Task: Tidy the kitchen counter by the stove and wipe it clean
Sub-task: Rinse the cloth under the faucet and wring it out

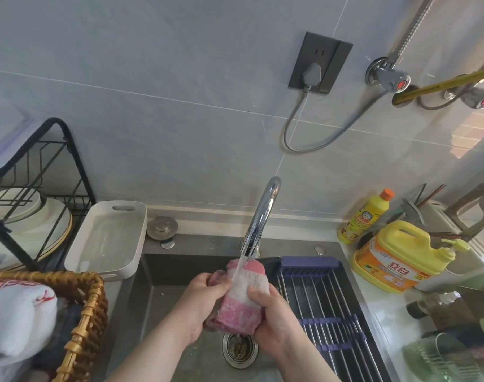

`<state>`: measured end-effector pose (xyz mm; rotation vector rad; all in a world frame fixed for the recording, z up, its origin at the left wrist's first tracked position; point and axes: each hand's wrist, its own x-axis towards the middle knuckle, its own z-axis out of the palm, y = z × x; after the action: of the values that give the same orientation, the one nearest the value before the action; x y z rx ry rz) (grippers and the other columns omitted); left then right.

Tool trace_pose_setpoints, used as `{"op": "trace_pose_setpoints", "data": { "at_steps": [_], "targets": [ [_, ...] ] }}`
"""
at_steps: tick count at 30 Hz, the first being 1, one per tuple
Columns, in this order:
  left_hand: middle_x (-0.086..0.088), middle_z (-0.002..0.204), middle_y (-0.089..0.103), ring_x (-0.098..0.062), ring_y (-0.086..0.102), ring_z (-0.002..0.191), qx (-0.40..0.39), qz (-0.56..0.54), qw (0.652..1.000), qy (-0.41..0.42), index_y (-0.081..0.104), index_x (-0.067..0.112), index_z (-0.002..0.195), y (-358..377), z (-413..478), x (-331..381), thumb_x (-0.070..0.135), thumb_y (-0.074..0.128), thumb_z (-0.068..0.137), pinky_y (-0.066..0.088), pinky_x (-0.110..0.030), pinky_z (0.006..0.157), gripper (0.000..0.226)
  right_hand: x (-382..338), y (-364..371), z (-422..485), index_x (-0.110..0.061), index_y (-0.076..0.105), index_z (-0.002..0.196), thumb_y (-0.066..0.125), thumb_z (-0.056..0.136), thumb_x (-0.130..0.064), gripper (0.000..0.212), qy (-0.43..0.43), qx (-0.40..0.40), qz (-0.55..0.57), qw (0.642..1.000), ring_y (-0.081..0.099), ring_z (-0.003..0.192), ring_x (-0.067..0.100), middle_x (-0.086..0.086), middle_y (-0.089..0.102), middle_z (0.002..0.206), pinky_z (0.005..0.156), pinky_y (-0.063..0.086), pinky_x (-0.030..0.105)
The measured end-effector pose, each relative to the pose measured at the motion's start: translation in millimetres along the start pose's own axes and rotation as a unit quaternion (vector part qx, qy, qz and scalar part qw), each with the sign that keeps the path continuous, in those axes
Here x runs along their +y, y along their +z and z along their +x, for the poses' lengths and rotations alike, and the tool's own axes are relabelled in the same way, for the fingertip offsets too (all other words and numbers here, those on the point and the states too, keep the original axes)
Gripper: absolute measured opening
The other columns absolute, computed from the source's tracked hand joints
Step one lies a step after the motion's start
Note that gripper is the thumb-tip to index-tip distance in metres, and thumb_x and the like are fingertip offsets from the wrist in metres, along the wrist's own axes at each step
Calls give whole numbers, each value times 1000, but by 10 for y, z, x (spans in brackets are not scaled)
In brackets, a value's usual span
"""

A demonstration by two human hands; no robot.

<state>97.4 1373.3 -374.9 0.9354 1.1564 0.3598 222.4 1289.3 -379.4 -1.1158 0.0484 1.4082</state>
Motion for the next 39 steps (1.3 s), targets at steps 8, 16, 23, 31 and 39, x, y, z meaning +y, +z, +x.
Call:
{"op": "trace_pose_setpoints", "data": {
  "at_steps": [8,16,23,31,39],
  "targets": [
    [-8,70,66,-23,63,67,147,78,979,119,63,1,76,134,-7,-2,40,51,97,48,-33,63,46,92,216,40,-4,60,109,54,97,-42,41,-56,130,-118,983,72,88,39,25,70,105,78,57,59],
    [-5,96,70,-20,68,89,81,-49,986,138,64,21,100,53,-37,-78,6,56,95,54,-33,75,17,132,210,52,-7,56,115,56,93,-1,24,-37,105,-160,981,71,89,39,23,66,109,76,58,57],
    [-16,93,71,-36,70,80,30,-98,995,-2,57,12,103,-58,-7,-77,28,68,89,55,-46,64,25,118,161,59,-16,62,114,58,89,7,34,-126,61,-153,978,70,96,40,17,70,111,83,54,63],
    [-14,67,63,-20,52,39,106,-270,957,-13,55,11,104,-63,108,8,11,49,99,42,-26,43,7,9,237,-58,8,56,113,48,90,15,26,-78,-4,-76,994,66,83,38,29,68,102,67,56,42],
    [-25,89,68,-32,66,58,93,-204,974,34,53,2,111,-3,36,-104,20,51,100,51,-37,47,20,64,326,-26,1,71,93,58,97,-20,25,-115,17,-263,958,68,79,49,32,70,89,74,55,63]
  ]
}}
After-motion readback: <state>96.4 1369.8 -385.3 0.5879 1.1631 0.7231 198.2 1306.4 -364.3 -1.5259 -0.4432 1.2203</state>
